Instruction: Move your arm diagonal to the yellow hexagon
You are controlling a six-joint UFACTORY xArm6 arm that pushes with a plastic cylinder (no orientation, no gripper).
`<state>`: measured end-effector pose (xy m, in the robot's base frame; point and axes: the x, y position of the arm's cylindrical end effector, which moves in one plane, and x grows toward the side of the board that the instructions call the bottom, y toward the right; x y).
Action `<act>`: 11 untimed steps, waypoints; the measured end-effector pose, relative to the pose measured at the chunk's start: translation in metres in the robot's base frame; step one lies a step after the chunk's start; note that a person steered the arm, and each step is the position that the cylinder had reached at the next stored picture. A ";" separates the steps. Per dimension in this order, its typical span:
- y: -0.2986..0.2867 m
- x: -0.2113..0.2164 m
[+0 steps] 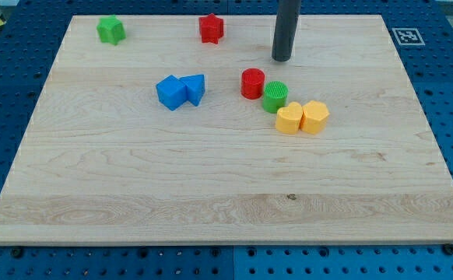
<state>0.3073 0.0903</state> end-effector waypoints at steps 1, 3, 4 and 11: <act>0.007 0.000; 0.048 0.006; 0.048 0.007; 0.138 0.199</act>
